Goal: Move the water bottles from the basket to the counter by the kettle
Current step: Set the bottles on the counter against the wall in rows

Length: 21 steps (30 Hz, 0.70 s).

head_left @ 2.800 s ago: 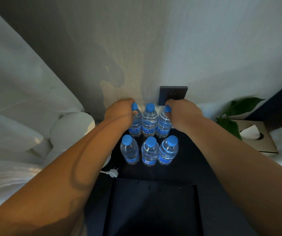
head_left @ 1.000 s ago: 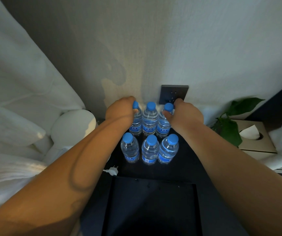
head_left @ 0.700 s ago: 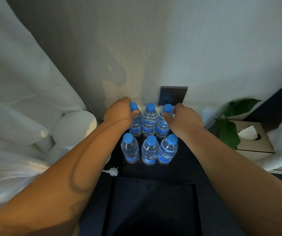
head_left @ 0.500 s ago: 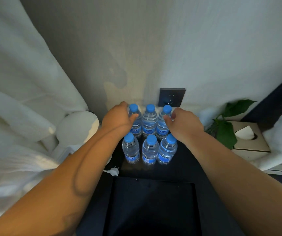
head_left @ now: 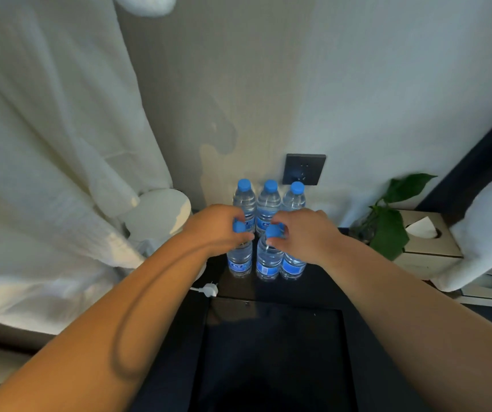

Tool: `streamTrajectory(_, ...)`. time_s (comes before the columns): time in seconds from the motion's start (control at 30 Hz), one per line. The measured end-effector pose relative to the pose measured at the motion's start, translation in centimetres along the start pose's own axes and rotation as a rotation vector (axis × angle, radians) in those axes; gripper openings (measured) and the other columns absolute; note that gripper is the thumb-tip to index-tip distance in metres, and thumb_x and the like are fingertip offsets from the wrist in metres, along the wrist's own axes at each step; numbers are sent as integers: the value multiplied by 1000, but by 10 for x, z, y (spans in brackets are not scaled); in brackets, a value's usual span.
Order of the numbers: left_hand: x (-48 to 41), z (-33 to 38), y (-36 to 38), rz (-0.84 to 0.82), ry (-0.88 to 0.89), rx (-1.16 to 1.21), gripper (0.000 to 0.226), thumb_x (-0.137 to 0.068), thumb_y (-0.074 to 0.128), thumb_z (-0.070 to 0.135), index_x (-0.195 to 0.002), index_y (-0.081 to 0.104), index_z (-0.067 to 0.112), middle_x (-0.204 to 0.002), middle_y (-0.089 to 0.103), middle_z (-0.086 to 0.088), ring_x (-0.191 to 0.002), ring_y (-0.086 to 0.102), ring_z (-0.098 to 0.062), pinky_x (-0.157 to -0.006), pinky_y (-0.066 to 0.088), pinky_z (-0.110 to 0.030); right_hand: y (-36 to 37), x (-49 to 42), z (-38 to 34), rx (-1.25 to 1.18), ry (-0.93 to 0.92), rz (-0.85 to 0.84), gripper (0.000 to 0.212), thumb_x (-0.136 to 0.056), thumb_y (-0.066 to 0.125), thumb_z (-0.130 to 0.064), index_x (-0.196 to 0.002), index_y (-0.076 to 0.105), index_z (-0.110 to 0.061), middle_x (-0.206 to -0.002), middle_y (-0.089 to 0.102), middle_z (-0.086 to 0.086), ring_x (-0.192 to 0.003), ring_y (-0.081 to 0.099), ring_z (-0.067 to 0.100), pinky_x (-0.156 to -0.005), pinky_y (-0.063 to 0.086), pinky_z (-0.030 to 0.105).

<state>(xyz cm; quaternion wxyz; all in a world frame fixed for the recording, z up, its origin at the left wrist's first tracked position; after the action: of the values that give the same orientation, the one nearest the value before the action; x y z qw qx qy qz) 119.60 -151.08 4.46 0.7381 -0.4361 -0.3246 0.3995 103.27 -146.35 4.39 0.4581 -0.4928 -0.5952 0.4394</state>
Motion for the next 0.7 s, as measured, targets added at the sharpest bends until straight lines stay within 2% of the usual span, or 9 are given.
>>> streamTrajectory(0.1,5,4,4,-11,60,-73,36,-86,77,38,-119,70,28,-109,71,3,-98,66,-20,-81,54,-35,0,7,-10,62,-28,8,35,-98,57,-58,-122,60,-32,-100,67,-8,-106,62,24,-96,42,43)
streamTrajectory(0.17,8,6,6,8,84,-97,32,-88,72,32,-119,69,24,-108,72,0,-97,66,-23,-79,53,-36,4,10,-14,69,-17,8,35,-99,56,-56,-122,59,-30,-103,67,-7,-107,61,25,-96,41,45)
streamTrajectory(0.3,11,5,8,38,71,-92,20,-90,66,30,-106,69,19,-97,71,-2,-89,67,-25,-75,56,-41,6,12,-20,110,-2,8,40,-102,54,-56,-127,55,-25,-111,68,-1,-106,60,27,-95,43,44)
streamTrajectory(0.43,5,2,5,31,53,-71,20,-93,67,28,-111,69,22,-103,71,-1,-91,66,-22,-80,58,-42,-1,7,-22,91,13,7,37,-105,55,-49,-127,55,-20,-111,67,5,-99,59,26,-83,46,39)
streamTrajectory(0.57,-9,-3,3,31,1,-81,18,-95,66,24,-111,69,17,-103,70,-6,-90,66,-25,-79,56,-40,-2,-3,-21,117,21,4,31,-106,54,-43,-125,55,-19,-111,66,5,-87,48,22,-78,41,37)
streamTrajectory(0.7,-20,-4,-2,56,-5,-83,19,-95,67,25,-111,68,15,-103,68,-7,-92,64,-27,-77,53,-37,-3,-13,-17,101,37,6,26,-106,54,-38,-124,55,-19,-110,64,5,-86,47,23,-75,38,37)
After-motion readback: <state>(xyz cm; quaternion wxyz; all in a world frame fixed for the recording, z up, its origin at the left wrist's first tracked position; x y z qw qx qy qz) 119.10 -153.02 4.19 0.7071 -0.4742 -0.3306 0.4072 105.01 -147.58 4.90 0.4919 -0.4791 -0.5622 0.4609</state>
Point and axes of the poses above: each hand's wrist, its own x-axis away from the middle knuckle, its own y-axis out of the palm, z = x × y, the point moved 10 cm from there along -x, towards the middle knuckle
